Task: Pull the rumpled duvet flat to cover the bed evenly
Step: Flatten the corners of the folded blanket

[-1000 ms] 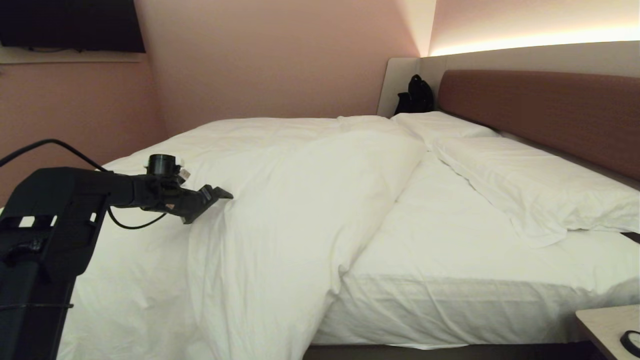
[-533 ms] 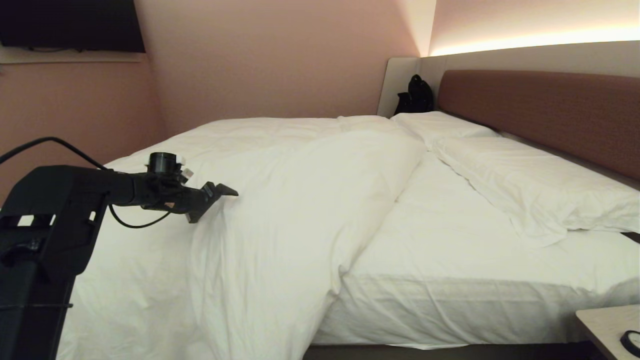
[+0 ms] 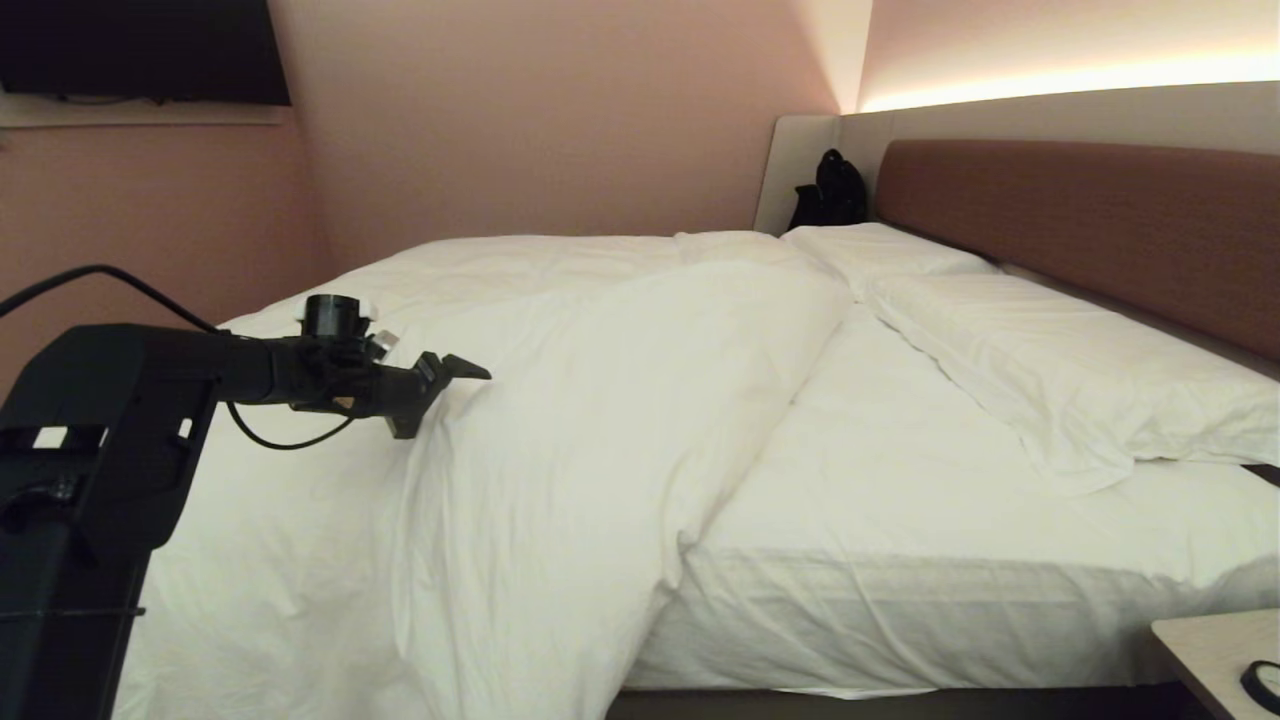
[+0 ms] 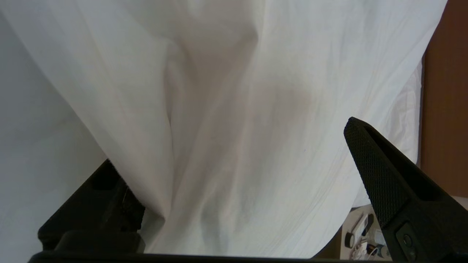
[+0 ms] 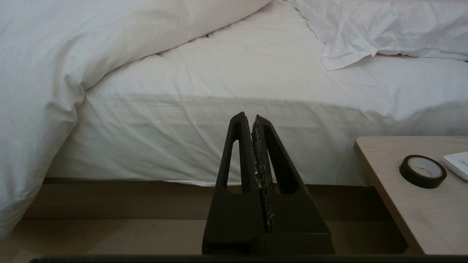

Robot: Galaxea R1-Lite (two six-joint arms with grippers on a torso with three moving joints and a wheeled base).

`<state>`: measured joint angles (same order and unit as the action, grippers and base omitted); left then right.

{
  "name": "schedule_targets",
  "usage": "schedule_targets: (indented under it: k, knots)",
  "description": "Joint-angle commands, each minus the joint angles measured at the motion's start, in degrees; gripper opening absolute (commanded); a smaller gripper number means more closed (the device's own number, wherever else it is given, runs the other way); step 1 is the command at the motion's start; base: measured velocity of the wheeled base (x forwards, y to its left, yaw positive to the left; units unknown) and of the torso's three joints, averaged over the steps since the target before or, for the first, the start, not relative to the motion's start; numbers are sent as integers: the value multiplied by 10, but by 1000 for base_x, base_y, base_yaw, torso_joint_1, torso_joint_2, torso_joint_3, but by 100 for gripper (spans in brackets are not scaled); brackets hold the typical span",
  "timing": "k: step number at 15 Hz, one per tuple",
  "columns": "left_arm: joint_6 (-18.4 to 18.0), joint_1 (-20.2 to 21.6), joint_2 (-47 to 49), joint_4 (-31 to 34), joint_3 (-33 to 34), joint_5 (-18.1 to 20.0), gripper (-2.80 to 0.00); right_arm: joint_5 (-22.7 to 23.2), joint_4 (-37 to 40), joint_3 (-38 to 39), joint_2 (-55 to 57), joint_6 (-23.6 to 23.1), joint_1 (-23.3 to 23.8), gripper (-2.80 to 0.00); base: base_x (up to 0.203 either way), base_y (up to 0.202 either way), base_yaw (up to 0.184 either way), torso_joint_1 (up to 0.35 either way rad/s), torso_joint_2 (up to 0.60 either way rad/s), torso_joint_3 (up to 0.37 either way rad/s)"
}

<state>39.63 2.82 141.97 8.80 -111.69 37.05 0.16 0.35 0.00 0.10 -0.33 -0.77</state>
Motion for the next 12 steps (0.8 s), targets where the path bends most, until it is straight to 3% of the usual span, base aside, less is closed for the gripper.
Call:
schedule_targets:
  k: [1, 12]
  knots:
    - [4, -6, 1, 2, 0, 2, 0, 0, 0, 0, 0, 0, 0, -280, 0, 0, 0, 0, 0, 0]
    - [8, -14, -3, 15, 2, -2, 0, 0, 0, 0, 0, 0, 0, -280, 0, 0, 0, 0, 0, 0]
